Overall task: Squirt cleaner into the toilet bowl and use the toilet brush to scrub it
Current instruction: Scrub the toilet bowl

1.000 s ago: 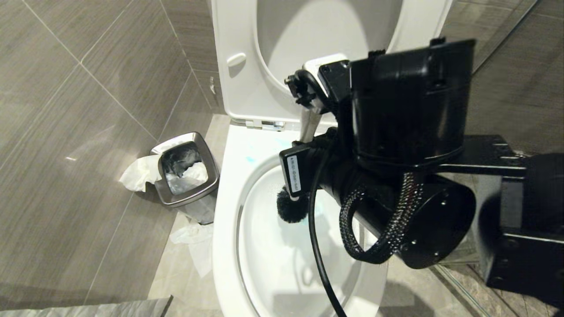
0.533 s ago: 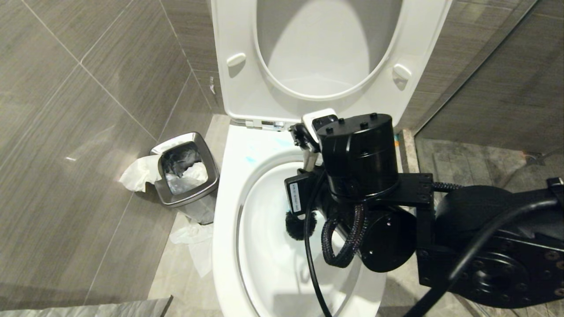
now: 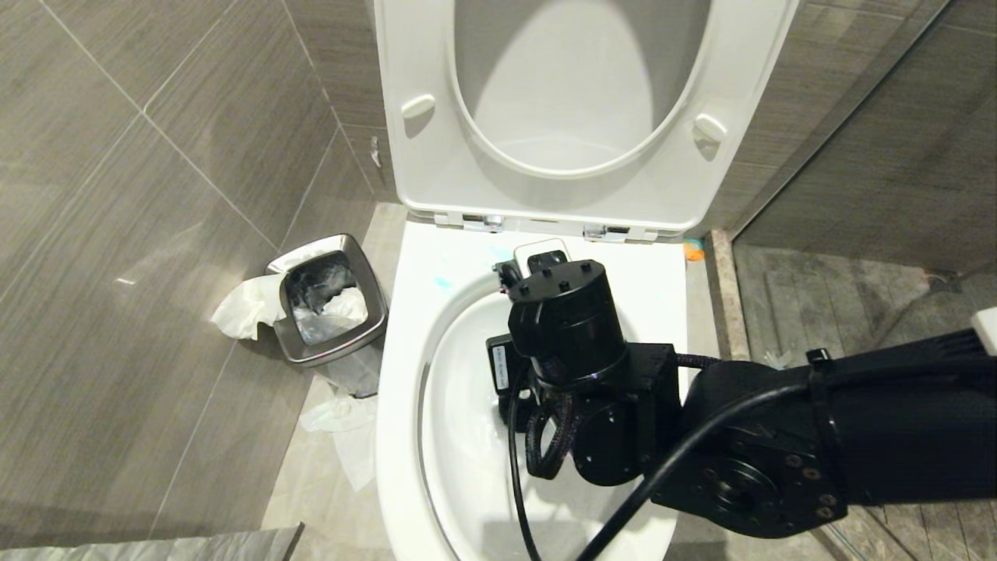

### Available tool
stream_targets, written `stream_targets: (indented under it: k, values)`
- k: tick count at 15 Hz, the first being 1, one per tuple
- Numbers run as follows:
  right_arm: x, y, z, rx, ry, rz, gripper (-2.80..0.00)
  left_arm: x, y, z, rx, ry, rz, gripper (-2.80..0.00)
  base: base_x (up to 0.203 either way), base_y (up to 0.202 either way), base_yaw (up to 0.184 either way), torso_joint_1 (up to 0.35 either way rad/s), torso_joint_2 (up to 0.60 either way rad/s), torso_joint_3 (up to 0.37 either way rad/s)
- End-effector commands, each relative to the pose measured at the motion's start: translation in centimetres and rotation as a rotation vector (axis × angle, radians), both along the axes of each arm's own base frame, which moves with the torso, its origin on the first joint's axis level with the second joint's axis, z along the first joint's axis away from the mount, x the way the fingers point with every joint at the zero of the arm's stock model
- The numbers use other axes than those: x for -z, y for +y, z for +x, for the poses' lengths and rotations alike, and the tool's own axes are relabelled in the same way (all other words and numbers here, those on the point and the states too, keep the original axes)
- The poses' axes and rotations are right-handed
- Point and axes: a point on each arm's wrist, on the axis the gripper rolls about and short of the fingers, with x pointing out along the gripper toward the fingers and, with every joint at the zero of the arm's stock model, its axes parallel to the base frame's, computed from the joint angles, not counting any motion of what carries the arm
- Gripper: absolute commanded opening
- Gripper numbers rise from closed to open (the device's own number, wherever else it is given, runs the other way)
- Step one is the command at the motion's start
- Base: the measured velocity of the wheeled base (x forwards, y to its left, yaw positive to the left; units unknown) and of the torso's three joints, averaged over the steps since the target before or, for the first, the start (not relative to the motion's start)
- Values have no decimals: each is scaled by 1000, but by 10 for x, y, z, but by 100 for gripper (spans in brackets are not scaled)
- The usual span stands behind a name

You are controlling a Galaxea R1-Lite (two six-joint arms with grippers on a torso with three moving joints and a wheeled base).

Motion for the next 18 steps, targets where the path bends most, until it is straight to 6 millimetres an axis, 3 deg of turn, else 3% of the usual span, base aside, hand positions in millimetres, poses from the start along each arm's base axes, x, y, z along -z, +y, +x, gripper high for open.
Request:
stream_targets:
  k: [1, 4, 6, 8, 11, 15, 18]
  values:
    - [15, -1, 26, 43, -21, -29, -280, 0, 0, 0, 3, 0, 2, -280, 0, 0, 0, 0, 0, 0]
    - [15, -5, 44, 67, -76, -45, -280, 0, 0, 0, 4, 0, 3, -280, 0, 0, 0, 0, 0, 0]
    - [21, -2, 48, 69, -90, -42, -280, 0, 0, 0, 4, 0, 3, -280, 0, 0, 0, 0, 0, 0]
    - [14, -3, 47, 71, -101, -31, -280, 0, 0, 0, 4, 0, 5, -280, 0, 0, 0, 0, 0, 0]
    - [-19, -13, 36, 65, -149, 13, -280, 0, 0, 0, 4, 0, 5, -280, 0, 0, 0, 0, 0, 0]
    - [-68, -29, 2, 31, -179, 52, -280, 0, 0, 0, 4, 0, 3, -280, 0, 0, 0, 0, 0, 0]
    - [-90, -35, -21, 6, -192, 69, -280, 0, 0, 0, 6, 0, 5, -280, 0, 0, 0, 0, 0, 0]
